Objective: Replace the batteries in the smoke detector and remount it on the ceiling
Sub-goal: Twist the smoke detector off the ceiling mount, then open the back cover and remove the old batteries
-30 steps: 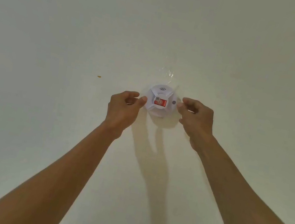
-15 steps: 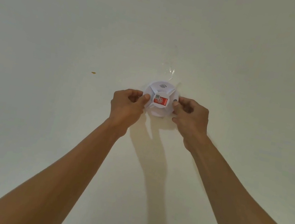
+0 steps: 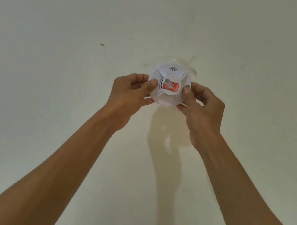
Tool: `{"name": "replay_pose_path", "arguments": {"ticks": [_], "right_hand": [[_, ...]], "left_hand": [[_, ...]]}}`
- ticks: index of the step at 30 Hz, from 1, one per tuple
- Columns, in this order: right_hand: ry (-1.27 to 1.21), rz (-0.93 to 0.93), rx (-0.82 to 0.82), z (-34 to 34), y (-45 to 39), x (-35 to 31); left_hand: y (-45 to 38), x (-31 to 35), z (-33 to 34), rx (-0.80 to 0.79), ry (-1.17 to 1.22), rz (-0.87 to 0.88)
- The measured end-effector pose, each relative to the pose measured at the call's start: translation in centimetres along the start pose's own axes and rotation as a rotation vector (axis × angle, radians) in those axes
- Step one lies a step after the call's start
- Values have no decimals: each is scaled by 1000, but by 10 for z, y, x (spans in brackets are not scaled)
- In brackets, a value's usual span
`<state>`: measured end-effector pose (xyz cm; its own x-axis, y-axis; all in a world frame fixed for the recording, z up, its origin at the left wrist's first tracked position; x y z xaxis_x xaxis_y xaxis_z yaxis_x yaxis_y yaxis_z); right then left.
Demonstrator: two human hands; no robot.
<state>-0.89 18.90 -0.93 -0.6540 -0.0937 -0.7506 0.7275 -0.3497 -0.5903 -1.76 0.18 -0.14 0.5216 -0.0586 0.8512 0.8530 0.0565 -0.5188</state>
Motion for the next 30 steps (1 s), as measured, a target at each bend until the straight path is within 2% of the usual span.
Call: {"name": "replay_pose_path", "arguments": {"ticks": [4,19,26,28,30], "right_hand": [[-34,69,-23,-14,52,28],[-258,547,-97,-114,310,267],[-361,710,-161,-142,389,292],[-376,691,-154,-150,407,286],[-267,578,-152,-161,419,276]], "left_hand": [[49,-31,-10,-58,11,-40],[275,-297,-57,6,4,-301],[350,-335,-59,20,74,-359],[370,-335,-56,-11,74,-387],[388,-333,-55,-41,49,-421]]}}
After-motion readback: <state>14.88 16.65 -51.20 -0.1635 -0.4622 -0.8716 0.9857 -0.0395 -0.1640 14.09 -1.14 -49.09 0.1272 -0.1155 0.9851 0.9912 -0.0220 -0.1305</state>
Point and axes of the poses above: each hand's wrist, its own y-axis away from the middle knuckle, its own z-axis out of the palm, x = y × z, the point moved 5 cm from there along -y, towards the middle knuckle, and after that the axes turned 6 degrees about -y, right-handed, at the moved point
